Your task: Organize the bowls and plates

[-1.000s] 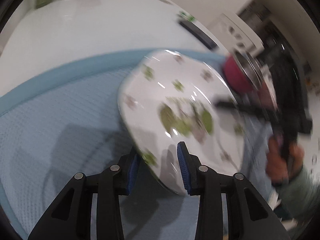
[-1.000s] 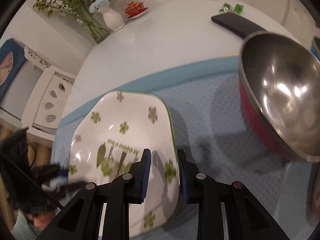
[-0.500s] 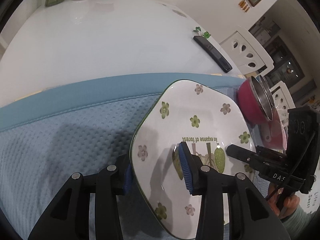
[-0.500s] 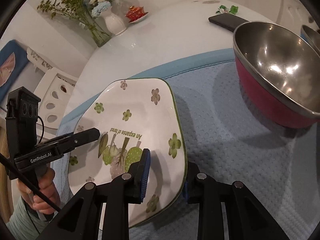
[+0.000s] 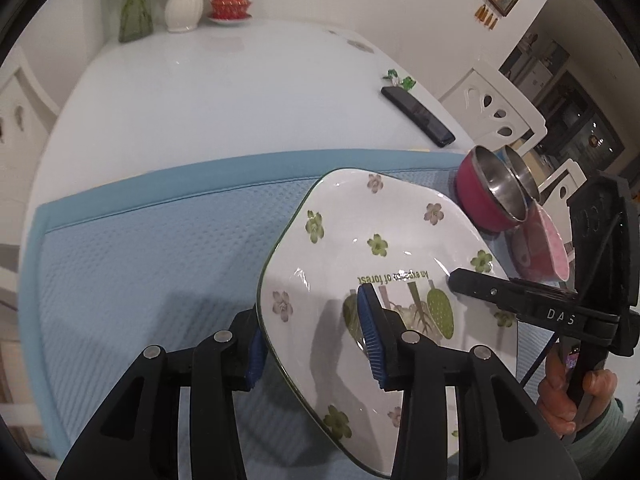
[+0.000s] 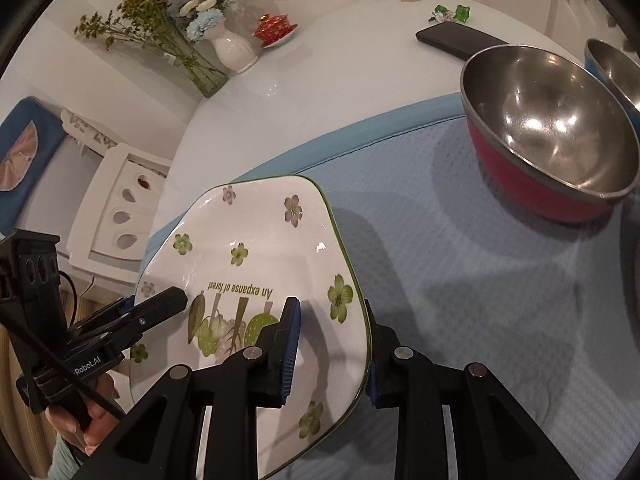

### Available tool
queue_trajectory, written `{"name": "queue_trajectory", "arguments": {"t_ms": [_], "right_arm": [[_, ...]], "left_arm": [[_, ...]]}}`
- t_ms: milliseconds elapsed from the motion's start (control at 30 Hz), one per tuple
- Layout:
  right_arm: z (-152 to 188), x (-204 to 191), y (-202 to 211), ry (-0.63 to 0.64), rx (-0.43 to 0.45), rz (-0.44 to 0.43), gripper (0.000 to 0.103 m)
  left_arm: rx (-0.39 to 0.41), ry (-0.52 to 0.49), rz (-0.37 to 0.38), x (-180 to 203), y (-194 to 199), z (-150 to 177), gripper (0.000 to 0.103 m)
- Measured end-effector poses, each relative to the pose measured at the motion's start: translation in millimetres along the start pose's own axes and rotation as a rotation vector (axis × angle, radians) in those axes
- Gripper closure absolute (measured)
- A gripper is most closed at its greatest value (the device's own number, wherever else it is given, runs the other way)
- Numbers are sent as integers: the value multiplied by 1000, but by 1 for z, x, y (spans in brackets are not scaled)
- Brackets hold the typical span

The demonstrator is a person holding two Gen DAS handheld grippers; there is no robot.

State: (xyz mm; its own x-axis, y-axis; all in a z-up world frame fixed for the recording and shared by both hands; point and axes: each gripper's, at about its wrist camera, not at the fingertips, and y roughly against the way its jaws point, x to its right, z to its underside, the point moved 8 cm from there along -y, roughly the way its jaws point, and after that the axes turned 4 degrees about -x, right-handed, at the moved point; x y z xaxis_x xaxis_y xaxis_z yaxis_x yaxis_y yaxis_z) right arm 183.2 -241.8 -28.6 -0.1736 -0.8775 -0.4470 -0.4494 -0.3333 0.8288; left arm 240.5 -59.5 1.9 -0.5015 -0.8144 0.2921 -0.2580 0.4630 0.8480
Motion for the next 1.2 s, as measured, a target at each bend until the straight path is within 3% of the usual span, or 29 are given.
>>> {"name": "queue_trajectory", "arguments": {"t_ms": [200,467,633,1000,1200], "right_arm": [[16,-23,24,38,-6,-63,76],[51,-61,65,93,-10,-90,76],[94,-87,81,125,-44,-93,76],[211,-90,80,166,-197,-74,76],[245,-83,73,205,-256,-33,76]], "left_arm": [[62,38,43,8,42,15,67],[113,80,7,20,100,60,67],[143,129,-25,24,136,105,67],[73,248,-23,34,145,217,67],[15,296,2,36,133,262,67]]}}
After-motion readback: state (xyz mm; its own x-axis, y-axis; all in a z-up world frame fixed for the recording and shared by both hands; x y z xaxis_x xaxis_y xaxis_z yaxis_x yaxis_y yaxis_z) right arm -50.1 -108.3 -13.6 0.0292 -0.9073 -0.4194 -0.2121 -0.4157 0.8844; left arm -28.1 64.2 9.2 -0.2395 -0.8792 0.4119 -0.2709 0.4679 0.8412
